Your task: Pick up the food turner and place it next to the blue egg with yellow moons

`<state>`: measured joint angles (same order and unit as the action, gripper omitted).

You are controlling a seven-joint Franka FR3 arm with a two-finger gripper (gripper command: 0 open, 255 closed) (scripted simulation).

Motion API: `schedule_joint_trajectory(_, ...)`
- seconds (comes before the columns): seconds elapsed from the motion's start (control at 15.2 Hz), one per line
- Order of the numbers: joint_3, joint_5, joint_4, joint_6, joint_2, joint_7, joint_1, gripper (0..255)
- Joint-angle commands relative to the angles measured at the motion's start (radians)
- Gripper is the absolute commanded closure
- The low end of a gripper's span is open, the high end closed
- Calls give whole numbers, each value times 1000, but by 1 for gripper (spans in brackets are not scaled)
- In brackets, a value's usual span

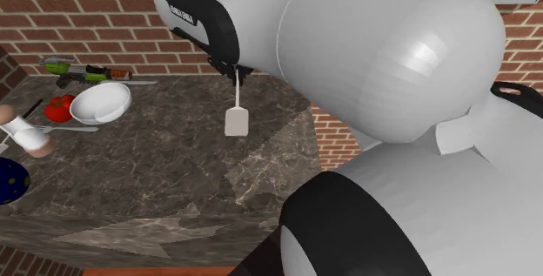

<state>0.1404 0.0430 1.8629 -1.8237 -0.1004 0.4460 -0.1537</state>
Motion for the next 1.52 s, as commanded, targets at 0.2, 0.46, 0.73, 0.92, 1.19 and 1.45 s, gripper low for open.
schedule_joint_trajectory(0.2,-63,-2,-27,3,29,117,52,255)
schedule_joint_trajectory(0.46,-112,-1,-76,14,70,207,95,255)
schedule_joint_trajectory(0.73,-156,3,-145,30,126,296,139,255)
schedule_joint_trajectory(0.92,-187,9,-211,47,178,361,173,255)
schedule_joint_trajectory(1.19,-223,22,-321,78,262,444,221,255)
schedule_joint_trajectory(1.45,-253,41,-462,122,365,523,274,255)
